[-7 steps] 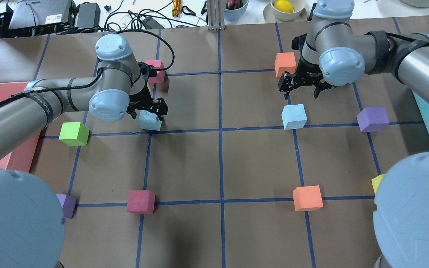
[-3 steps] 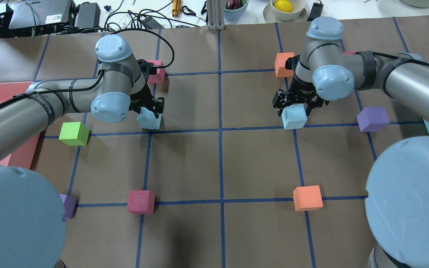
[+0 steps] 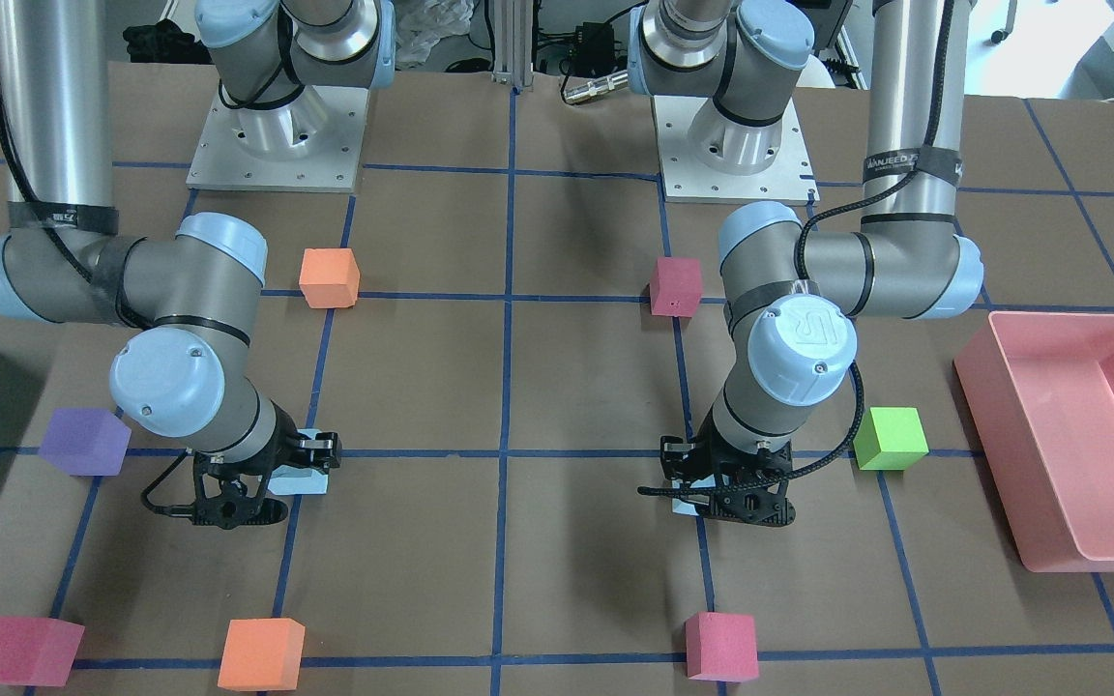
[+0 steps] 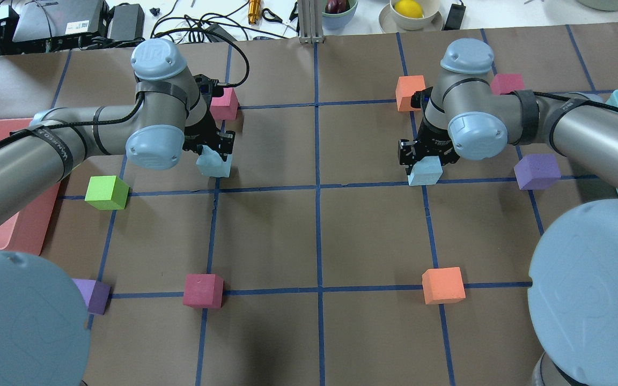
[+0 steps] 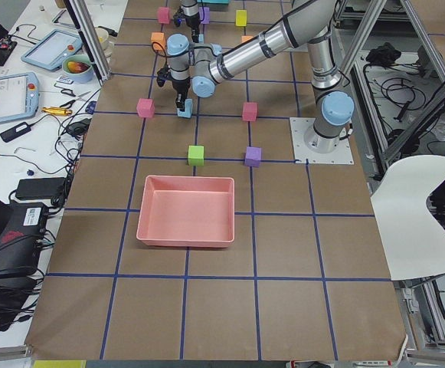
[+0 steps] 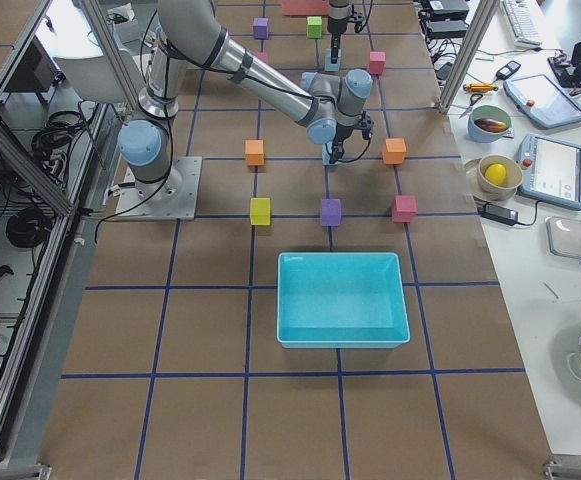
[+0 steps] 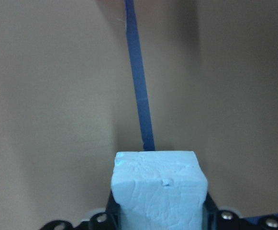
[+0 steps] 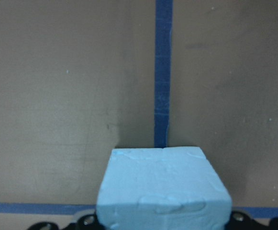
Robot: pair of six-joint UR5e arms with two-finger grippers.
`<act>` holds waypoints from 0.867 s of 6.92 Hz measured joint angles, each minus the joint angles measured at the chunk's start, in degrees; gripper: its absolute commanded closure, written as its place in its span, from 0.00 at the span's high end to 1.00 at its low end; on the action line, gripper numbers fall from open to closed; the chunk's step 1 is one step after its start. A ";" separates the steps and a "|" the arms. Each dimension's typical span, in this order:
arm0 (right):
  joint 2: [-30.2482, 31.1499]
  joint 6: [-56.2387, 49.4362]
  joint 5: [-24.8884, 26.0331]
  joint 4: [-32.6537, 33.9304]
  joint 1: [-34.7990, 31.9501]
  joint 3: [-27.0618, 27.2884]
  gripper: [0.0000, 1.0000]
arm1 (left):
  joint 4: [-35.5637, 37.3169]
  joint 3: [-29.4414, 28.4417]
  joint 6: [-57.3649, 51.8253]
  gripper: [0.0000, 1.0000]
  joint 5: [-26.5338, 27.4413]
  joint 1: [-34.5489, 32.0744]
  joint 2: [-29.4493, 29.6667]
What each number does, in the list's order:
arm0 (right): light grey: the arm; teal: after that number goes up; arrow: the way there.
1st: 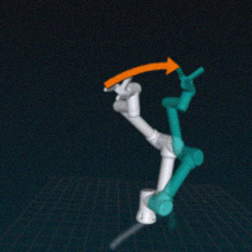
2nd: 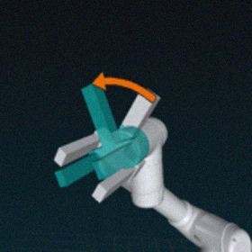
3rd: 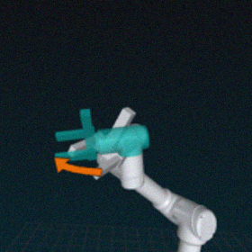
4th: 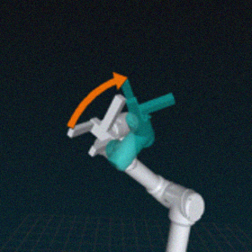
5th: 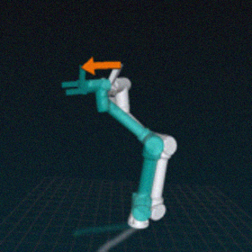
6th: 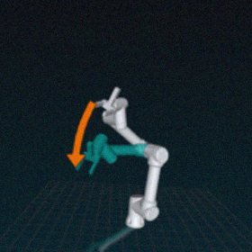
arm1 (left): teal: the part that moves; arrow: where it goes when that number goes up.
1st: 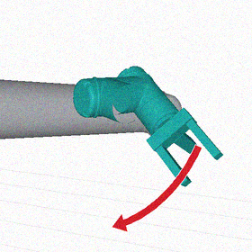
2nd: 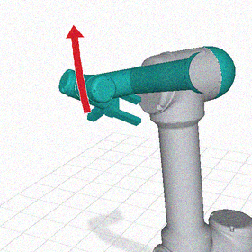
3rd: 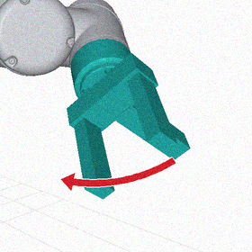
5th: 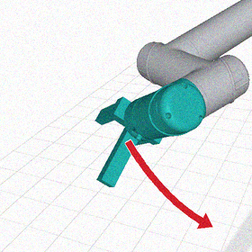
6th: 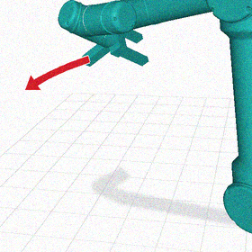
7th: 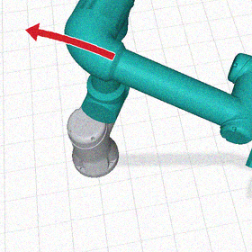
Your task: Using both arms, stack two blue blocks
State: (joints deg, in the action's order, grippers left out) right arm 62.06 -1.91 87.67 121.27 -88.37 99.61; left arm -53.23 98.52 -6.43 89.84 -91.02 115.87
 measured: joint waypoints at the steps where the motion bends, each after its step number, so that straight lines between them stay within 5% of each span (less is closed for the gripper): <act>1: 0.21 0.16 -0.19 0.01 0.01 -1.61 0.00 | -1.55 -1.31 0.18 0.14 -0.66 -0.23 -0.50; 6: -8.36 7.38 -1.55 -11.24 -5.11 -26.81 0.00 | -16.68 -11.76 3.13 0.14 -0.53 -0.56 -4.08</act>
State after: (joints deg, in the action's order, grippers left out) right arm 53.70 5.47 86.12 110.03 -93.47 72.81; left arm -69.91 86.76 -3.30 89.31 -91.58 111.80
